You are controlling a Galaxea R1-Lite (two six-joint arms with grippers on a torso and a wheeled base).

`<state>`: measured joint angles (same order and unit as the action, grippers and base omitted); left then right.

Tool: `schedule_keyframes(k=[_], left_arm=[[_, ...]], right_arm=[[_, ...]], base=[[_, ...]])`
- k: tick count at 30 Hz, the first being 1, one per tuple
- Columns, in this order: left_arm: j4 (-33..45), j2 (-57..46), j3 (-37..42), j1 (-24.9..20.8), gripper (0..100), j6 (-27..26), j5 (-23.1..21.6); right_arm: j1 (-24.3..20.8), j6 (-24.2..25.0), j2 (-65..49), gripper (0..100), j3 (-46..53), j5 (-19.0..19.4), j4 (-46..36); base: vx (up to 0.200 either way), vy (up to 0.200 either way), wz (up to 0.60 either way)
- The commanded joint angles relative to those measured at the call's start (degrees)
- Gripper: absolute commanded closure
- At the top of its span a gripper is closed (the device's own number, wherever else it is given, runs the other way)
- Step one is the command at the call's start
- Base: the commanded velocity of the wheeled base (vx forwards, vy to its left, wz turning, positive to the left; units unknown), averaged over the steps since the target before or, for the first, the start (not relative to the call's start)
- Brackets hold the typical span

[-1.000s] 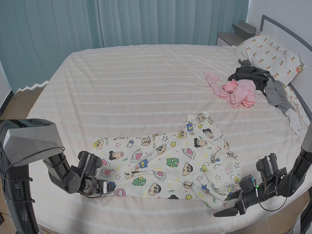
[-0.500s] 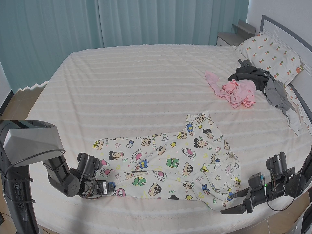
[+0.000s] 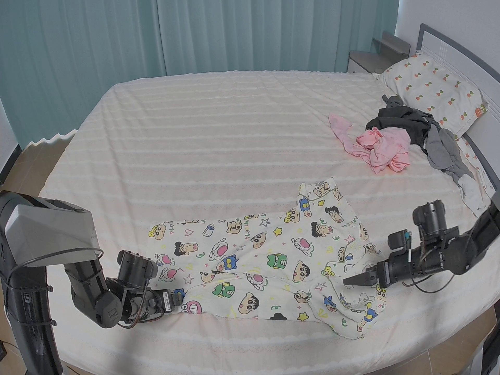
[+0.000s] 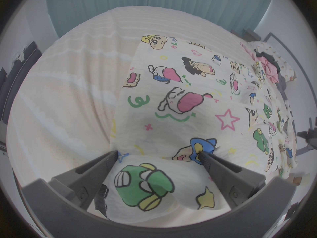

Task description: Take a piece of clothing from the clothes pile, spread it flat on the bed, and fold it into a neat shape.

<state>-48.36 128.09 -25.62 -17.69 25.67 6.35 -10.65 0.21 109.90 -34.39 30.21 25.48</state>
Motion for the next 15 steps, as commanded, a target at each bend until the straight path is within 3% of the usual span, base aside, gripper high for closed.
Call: schedule_keyframes(k=[1,9,15], left_arm=[[-5.8,-1.3,2.9,1.0,0,2.5,0.6],[-6.0,-3.5,4.4,2.0,0,2.8,0.1],[-6.0,-3.4,4.5,2.0,0,2.9,0.1]], right_arm=[[-3.9,2.3,13.7,0,-9.6,-5.5,-5.3],[-4.6,2.4,16.3,0,-15.9,-6.8,-11.0],[-4.6,2.5,15.9,0,-15.4,-6.6,-11.1]], base=[[0.000,0.000,0.00],[0.000,0.000,0.00],[0.000,0.000,0.00]])
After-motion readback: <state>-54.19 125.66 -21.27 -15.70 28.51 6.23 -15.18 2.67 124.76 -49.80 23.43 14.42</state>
